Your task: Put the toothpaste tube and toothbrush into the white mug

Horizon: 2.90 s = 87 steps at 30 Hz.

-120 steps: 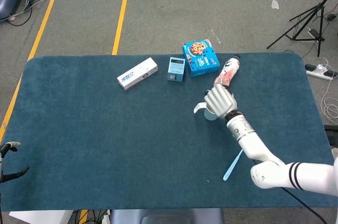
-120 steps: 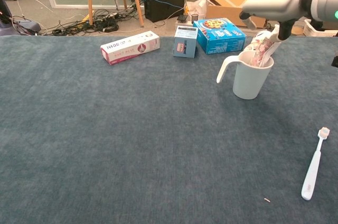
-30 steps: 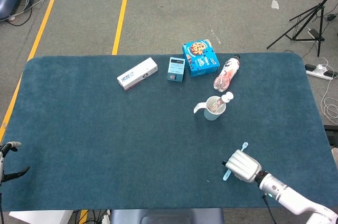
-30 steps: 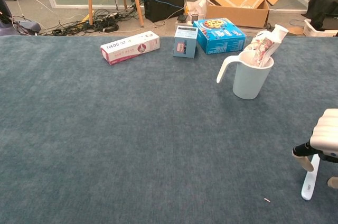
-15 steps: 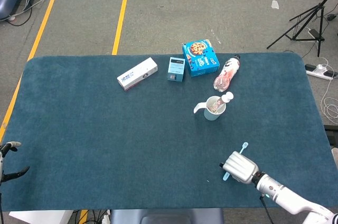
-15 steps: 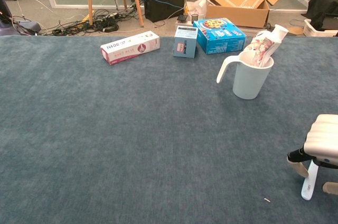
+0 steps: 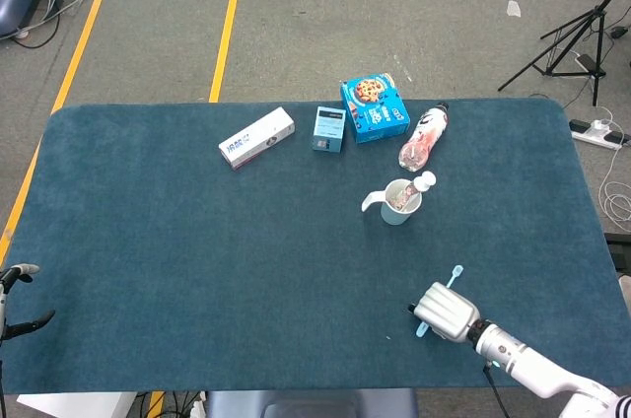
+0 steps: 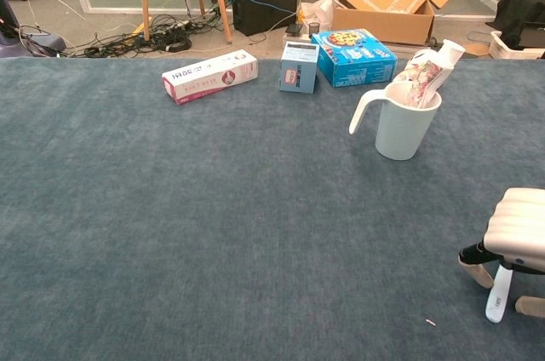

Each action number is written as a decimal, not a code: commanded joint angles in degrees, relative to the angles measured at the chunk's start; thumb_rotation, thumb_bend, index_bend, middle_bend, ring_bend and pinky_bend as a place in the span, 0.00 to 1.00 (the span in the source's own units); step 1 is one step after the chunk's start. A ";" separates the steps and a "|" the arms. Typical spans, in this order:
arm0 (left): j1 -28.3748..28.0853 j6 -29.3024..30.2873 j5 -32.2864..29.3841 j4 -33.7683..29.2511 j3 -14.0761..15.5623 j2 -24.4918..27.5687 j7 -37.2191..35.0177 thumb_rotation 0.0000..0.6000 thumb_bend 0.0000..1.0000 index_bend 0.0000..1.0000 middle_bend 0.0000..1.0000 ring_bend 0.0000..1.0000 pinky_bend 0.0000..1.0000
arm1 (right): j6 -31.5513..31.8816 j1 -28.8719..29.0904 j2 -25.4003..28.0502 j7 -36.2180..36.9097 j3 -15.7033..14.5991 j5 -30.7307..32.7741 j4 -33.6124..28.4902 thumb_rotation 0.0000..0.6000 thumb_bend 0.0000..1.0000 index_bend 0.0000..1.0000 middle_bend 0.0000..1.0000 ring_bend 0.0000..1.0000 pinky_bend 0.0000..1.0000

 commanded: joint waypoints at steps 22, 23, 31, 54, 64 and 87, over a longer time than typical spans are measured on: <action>0.09 0.21 0.11 -0.11 -0.04 0.09 -0.19 1.00 0.00 0.31 0.40 0.33 0.28 | -0.23 -0.04 -0.80 0.26 0.65 0.47 0.63 1.00 0.19 0.65 1.00 1.00 1.00; 0.09 0.20 0.11 -0.10 -0.04 0.10 -0.19 1.00 0.00 0.31 0.40 0.33 0.28 | -0.03 -0.08 -0.73 0.43 0.68 0.45 0.57 1.00 0.19 0.65 1.00 1.00 1.00; 0.07 0.22 0.13 -0.12 -0.03 0.04 -0.04 1.00 0.00 0.31 0.40 0.33 0.28 | 0.42 -0.25 -0.37 0.96 0.73 0.50 0.50 1.00 0.19 0.67 1.00 1.00 1.00; -0.01 0.12 0.05 -0.05 -0.09 0.00 0.05 1.00 0.00 0.32 0.40 0.33 0.28 | 7.09 -1.07 3.60 6.14 2.76 -0.38 -2.86 1.00 0.19 0.67 1.00 1.00 1.00; -0.01 0.09 -0.01 -0.08 -0.09 0.01 0.08 1.00 0.00 0.32 0.40 0.33 0.28 | 9.33 -1.53 4.86 7.47 3.67 -0.74 -3.86 1.00 0.19 0.68 1.00 1.00 1.00; -0.03 0.10 -0.10 -0.12 -0.13 -0.02 0.20 1.00 0.00 0.32 0.40 0.33 0.28 | 16.01 -1.30 10.76 10.97 8.48 -1.92 -11.72 1.00 0.19 0.69 1.00 1.00 1.00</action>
